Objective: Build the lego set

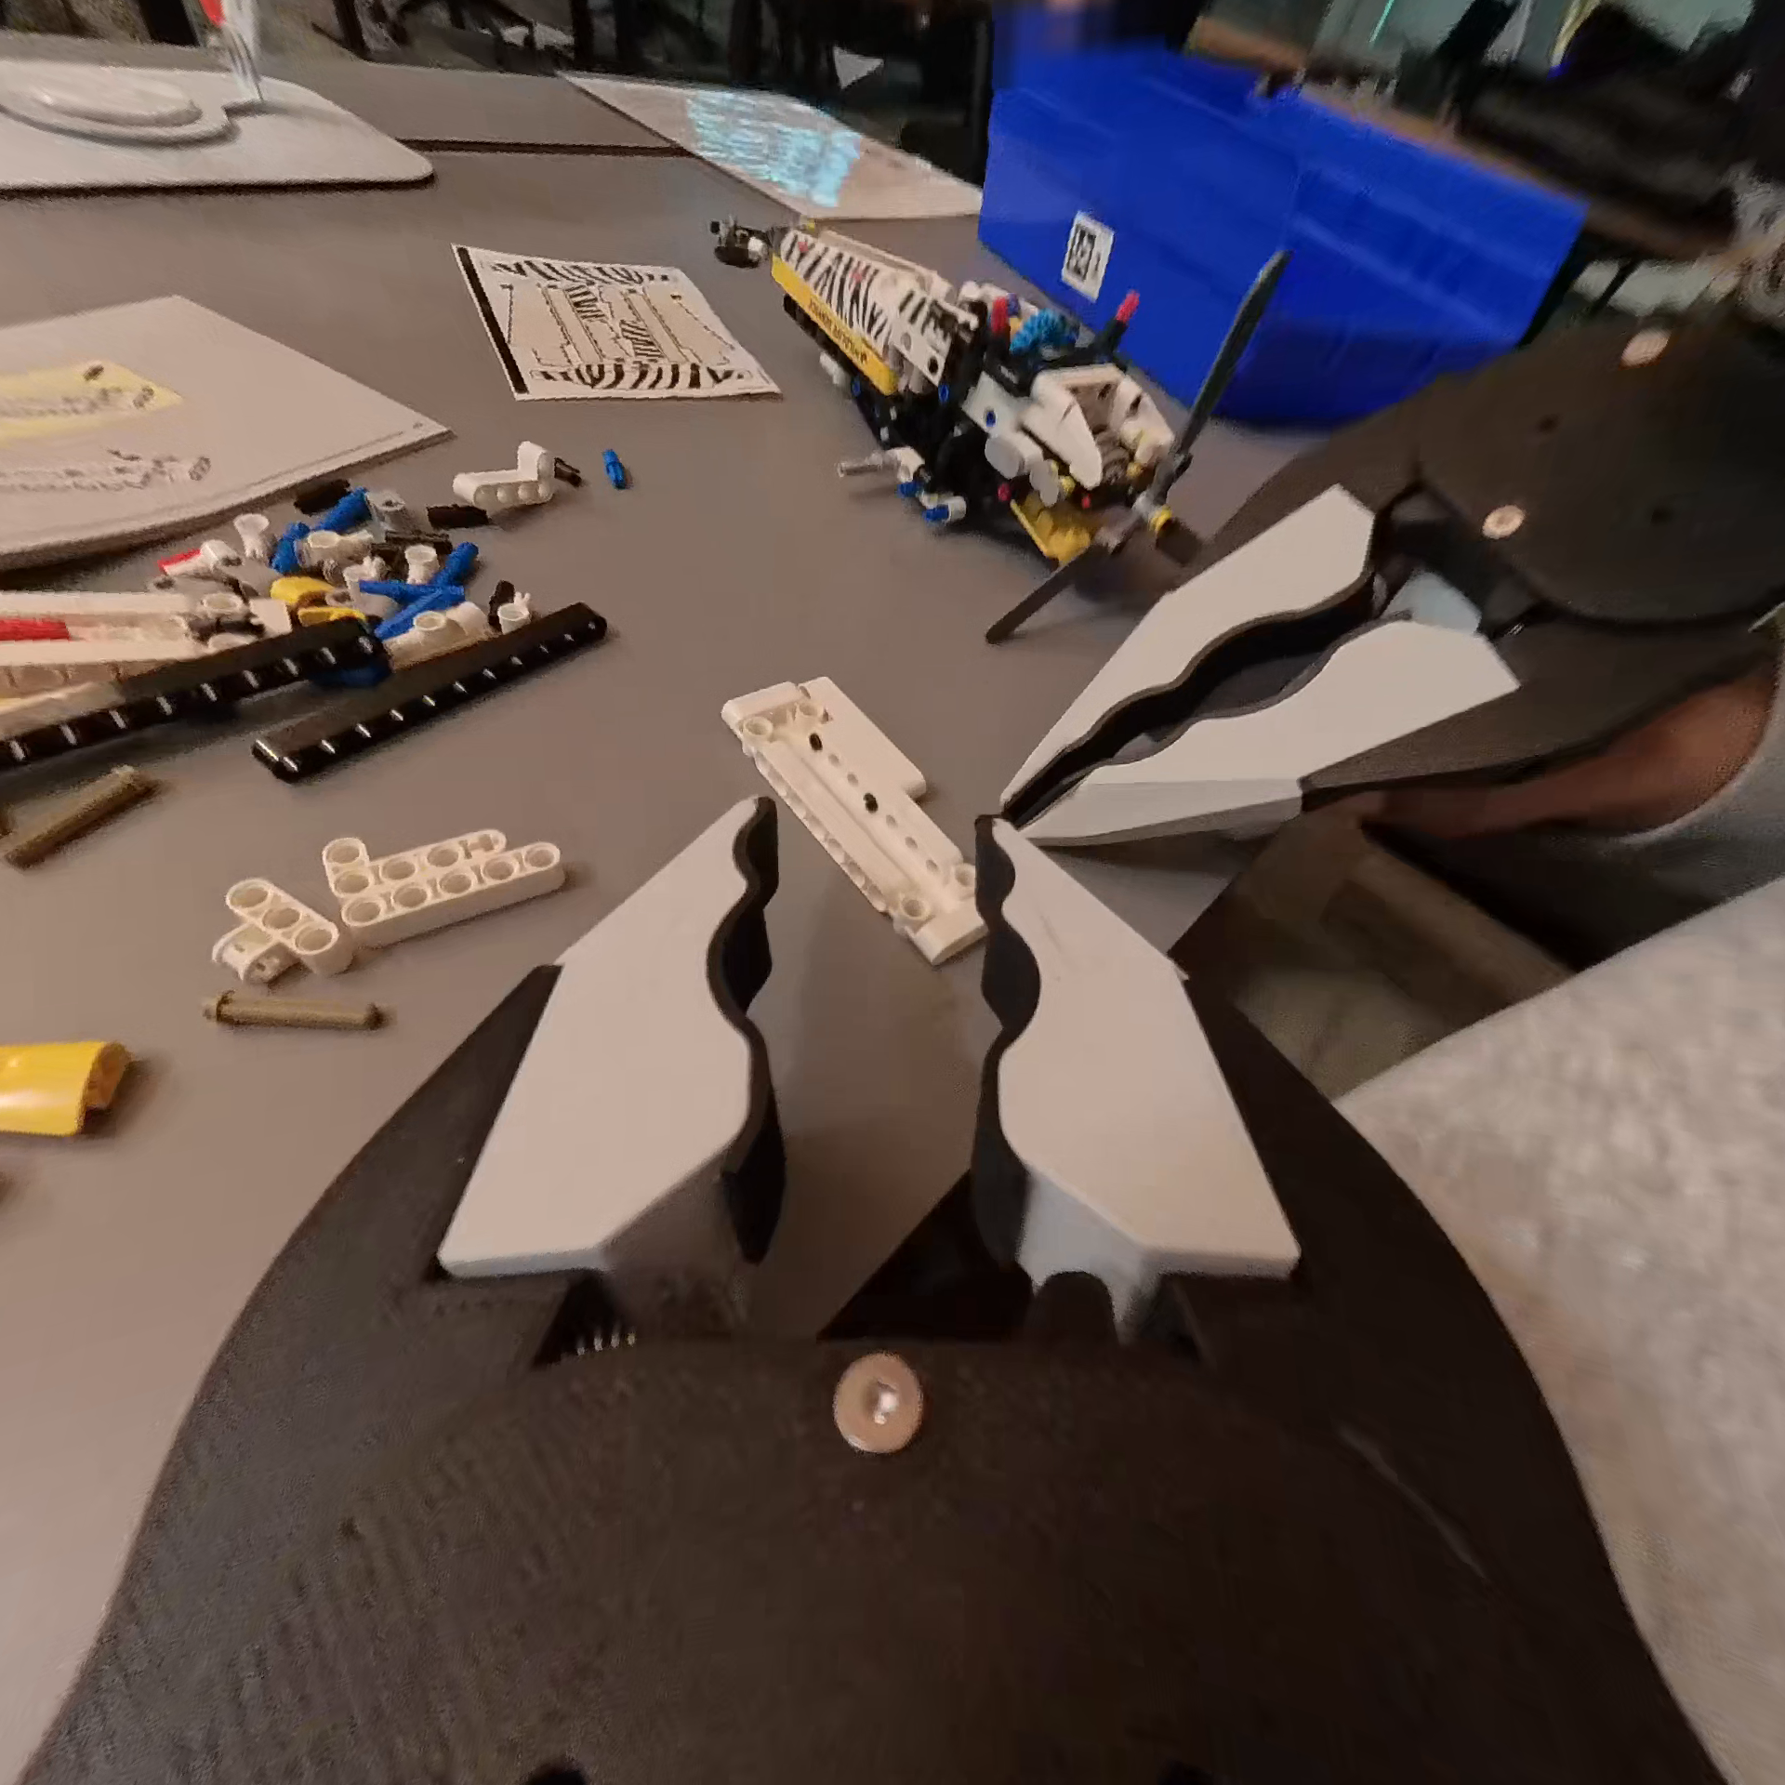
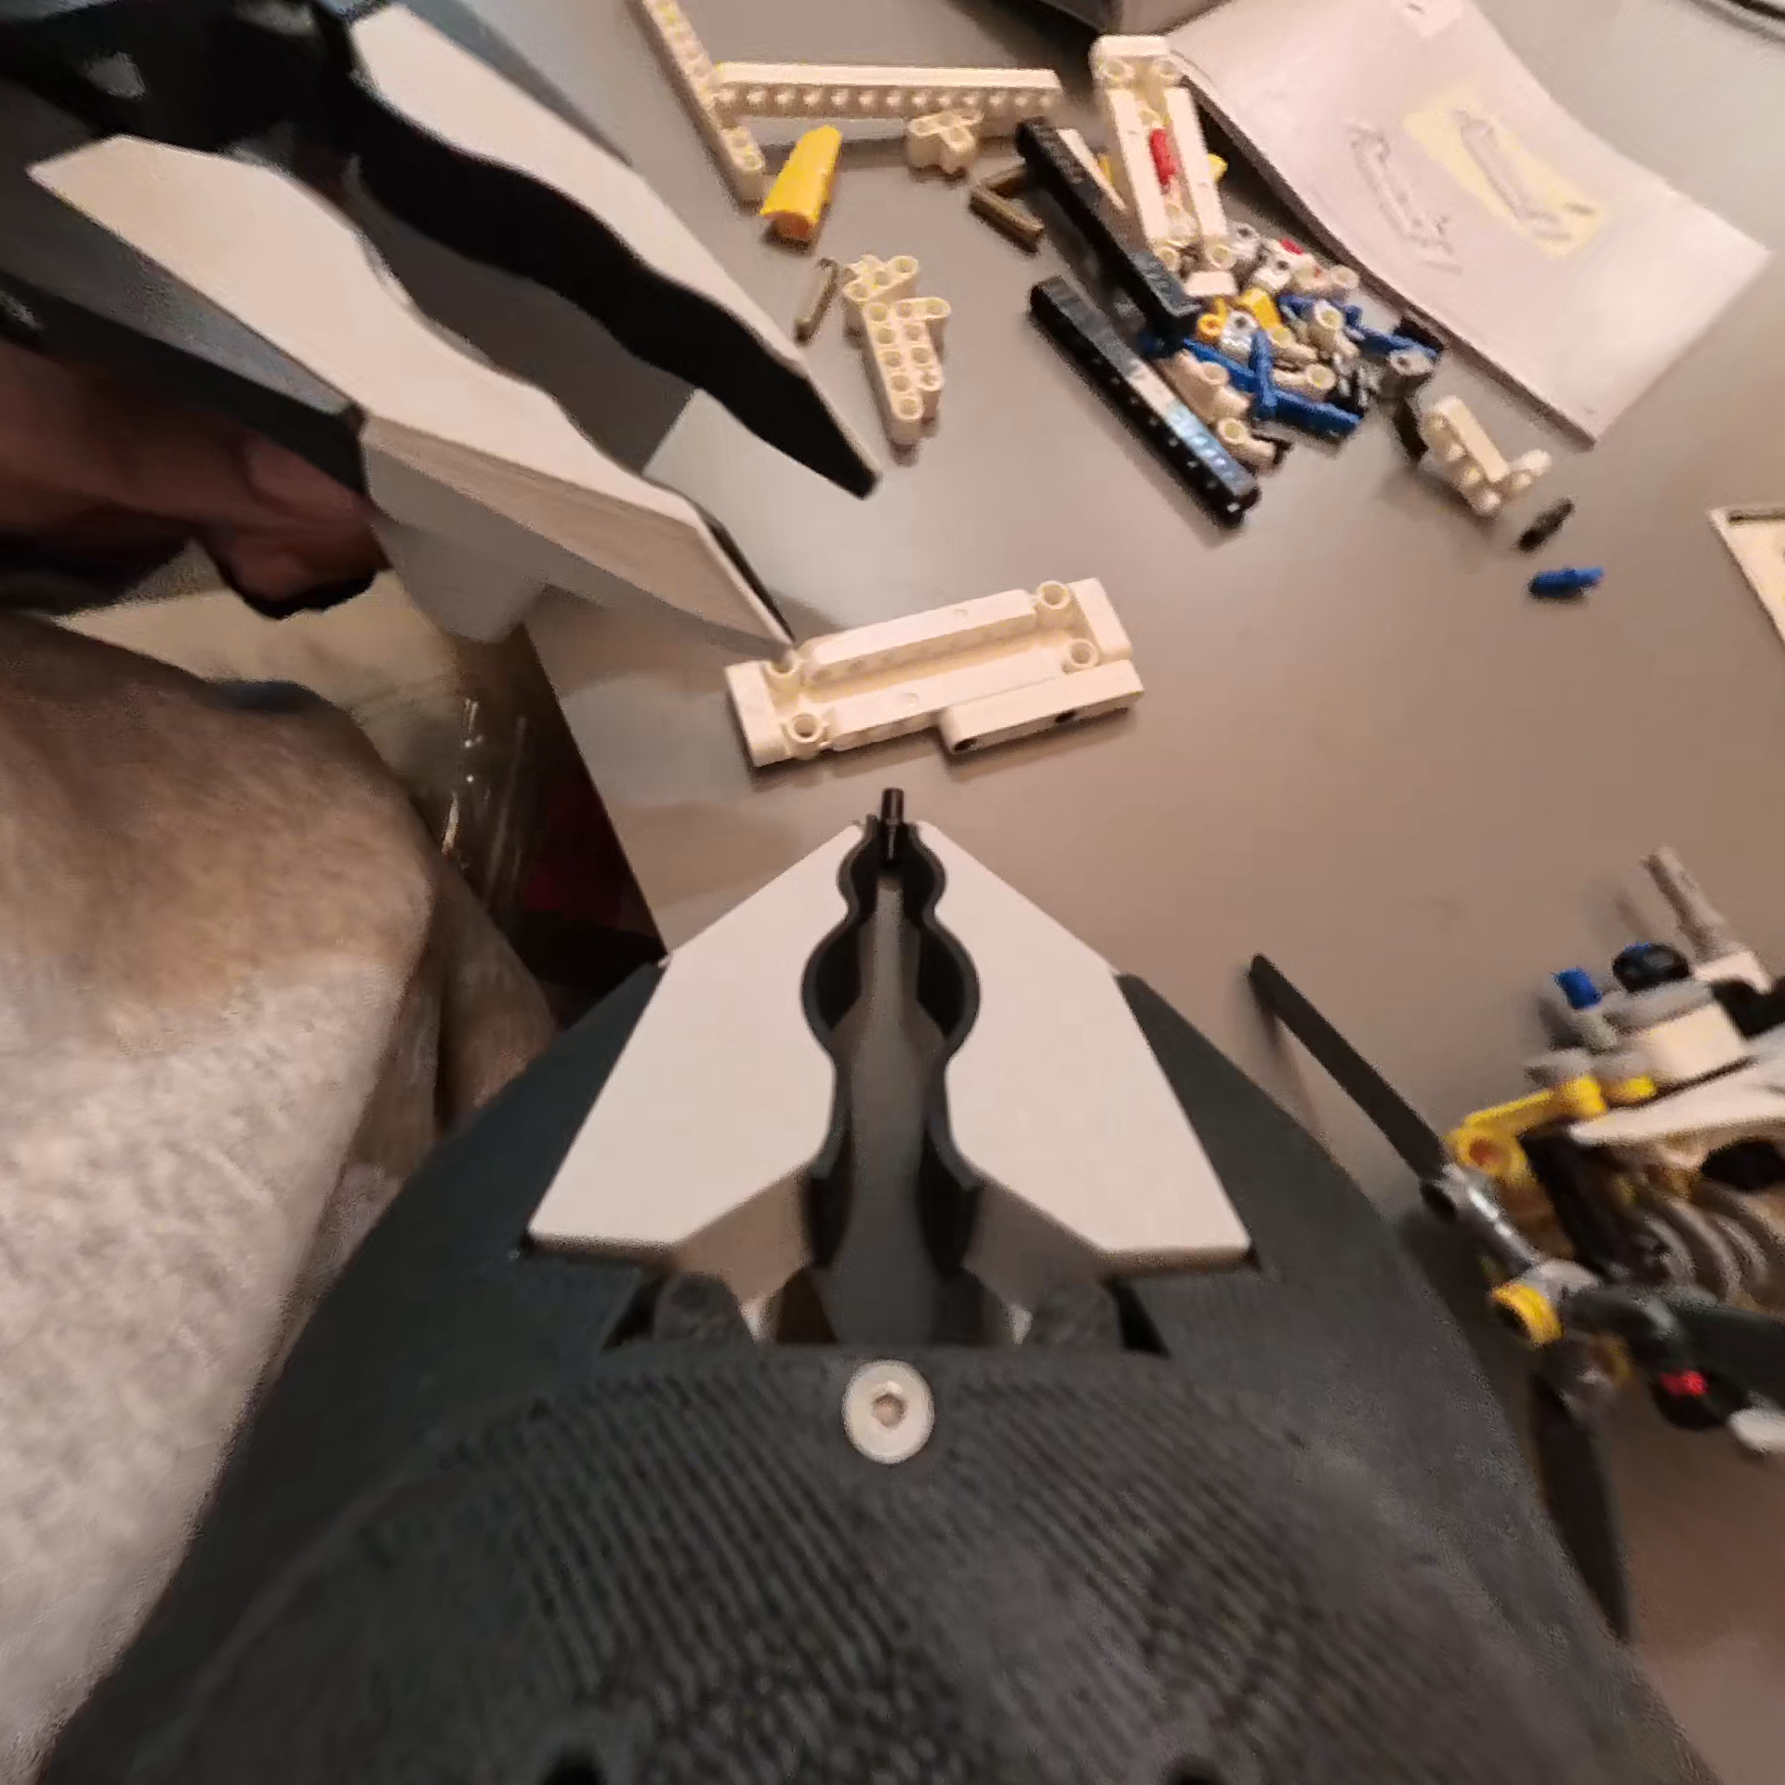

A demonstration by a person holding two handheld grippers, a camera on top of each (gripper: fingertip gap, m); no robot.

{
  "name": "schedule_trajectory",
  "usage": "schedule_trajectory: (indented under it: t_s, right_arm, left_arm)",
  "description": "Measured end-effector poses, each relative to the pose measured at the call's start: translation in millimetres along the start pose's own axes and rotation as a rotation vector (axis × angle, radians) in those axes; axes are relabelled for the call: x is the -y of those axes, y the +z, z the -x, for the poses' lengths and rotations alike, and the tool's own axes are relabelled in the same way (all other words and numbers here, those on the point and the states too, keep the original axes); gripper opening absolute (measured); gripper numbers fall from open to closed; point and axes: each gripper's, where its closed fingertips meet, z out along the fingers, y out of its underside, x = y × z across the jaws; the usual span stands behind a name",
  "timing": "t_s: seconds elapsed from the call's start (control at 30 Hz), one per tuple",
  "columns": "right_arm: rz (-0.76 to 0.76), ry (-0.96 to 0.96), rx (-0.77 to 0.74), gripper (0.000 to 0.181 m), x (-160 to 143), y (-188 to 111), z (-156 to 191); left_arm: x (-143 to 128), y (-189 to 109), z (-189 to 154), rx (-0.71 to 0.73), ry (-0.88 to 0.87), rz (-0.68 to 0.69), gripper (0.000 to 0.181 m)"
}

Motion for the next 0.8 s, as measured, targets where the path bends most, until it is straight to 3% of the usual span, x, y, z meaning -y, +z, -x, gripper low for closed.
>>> schedule_trajectory:
  t_s: [0.13,0.4,0.53,0.8]
  right_arm:
    - [-0.002,-0.034,0.006,0.002,3.9,3.7,4.6]
    - [-0.050,0.064,-0.008,0.002,7.2,4.0,-1.8]
    - [-0.055,0.066,-0.007,0.002,8.7,5.4,-1.4]
    - [-0.040,0.112,0.042,0.002,7.5,6.4,-0.6]
  left_arm:
    - [-4.7,4.0,-0.5,0.065,0.082,0.040,0.041]
    - [-19.4,3.5,-12.5,0.104,0.116,0.174,0.067]
    - [-24.4,7.4,-5.2,0.157,0.099,0.269,0.063]
    - [-21.2,17.0,-1.8,0.150,0.127,0.281,0.043]
